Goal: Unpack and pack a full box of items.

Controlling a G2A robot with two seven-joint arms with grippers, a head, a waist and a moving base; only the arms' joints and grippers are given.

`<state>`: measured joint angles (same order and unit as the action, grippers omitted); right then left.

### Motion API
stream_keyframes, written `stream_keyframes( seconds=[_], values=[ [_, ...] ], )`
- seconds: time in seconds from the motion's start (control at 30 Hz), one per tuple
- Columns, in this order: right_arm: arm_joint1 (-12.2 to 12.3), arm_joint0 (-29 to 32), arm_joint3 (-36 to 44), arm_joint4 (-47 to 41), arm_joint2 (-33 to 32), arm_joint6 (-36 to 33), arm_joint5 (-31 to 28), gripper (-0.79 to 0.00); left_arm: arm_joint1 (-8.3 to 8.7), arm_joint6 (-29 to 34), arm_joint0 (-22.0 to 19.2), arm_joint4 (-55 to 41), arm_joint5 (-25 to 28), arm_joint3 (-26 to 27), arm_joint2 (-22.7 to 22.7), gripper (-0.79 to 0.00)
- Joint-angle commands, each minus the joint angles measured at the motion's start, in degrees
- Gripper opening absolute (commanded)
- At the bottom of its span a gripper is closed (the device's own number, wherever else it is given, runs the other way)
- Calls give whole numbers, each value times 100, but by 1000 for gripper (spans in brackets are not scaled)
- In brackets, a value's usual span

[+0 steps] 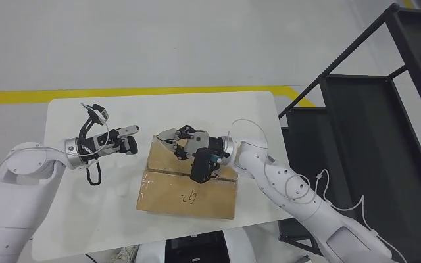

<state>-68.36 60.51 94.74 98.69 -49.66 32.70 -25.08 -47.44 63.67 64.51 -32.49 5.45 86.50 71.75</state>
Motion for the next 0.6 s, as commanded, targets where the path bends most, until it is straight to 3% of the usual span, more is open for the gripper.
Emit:
stream_keyframes(
  seconds=[0.0,0.3,0.57],
  values=[
    [-14,-1,-84,-28,41,-66,-38,-785,0,0,0,0,0,0,0,0],
    [-265,-374,-747,-339,532,-79,227,-785,0,0,0,0,0,0,0,0],
    [-312,-380,-1055,-420,544,136,119,-785,0,0,0,0,0,0,0,0]
  ],
)
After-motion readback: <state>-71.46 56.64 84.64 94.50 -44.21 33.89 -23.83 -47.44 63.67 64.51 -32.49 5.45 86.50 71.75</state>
